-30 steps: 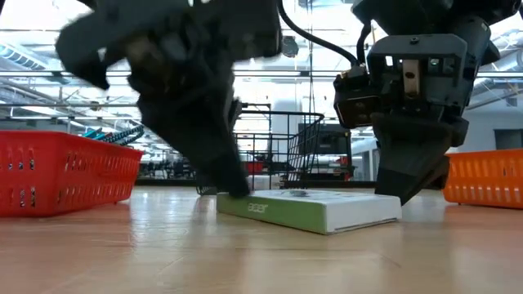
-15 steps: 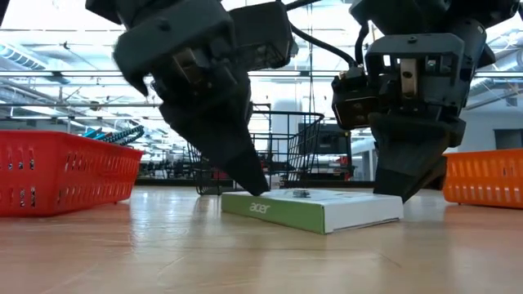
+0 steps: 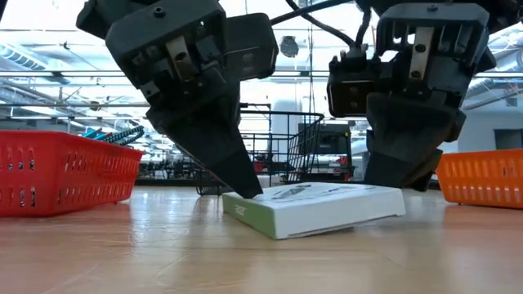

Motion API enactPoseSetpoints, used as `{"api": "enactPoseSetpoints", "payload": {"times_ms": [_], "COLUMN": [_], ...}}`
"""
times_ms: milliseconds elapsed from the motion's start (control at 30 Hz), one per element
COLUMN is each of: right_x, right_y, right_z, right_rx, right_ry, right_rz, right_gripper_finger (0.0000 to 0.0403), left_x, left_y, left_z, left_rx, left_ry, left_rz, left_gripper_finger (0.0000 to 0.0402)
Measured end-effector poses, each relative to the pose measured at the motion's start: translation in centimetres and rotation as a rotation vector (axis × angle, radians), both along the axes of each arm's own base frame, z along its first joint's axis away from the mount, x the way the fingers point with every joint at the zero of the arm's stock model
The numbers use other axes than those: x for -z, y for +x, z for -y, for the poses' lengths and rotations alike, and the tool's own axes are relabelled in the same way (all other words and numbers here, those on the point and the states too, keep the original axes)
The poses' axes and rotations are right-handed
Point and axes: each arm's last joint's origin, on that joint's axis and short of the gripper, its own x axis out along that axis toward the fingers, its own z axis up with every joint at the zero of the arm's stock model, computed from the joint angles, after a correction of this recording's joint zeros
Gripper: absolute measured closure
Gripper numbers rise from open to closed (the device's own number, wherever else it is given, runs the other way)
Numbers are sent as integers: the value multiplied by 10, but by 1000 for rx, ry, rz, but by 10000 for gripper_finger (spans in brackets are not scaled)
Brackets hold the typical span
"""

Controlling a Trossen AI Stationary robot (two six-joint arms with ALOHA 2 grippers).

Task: Pick and place items into bin
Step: Put the white card reader box into the orange bin

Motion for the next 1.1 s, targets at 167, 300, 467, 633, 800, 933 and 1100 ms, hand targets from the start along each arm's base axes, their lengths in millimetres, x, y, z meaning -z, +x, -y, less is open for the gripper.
{"api": "enactPoseSetpoints", "payload": {"times_ms": [167, 300, 467, 633, 800, 933, 1100], "right_x": [-2, -10, -15, -18, -27, -27, -24], "right_y": [1, 4, 8, 10, 16, 19, 18], "right_z": [-3, -10, -11, -11, -10, -6, -5], "right_rx": [1, -33, -38, -32, 7, 39, 41], "right_ry": [-17, -21, -24, -42, -46, -48, -25], "right_rz": [40, 146, 210, 260, 339, 348, 315], "right_gripper_finger": [403, 403, 403, 403, 403, 403, 403], "left_x": [0, 0, 0, 0, 1, 2, 1], "left_y": [-2, -3, -3, -4, -4, -4, -3], "left_z": [4, 6, 7, 10, 15, 16, 16], "left_rx": [3, -7, -15, -42, -47, -58, -69], "left_ry": [2, 0, -1, 18, 26, 34, 27], "left_rz": [3, 4, 10, 24, 54, 59, 73], "left_gripper_finger": [367, 367, 367, 367, 366, 366, 366]}}
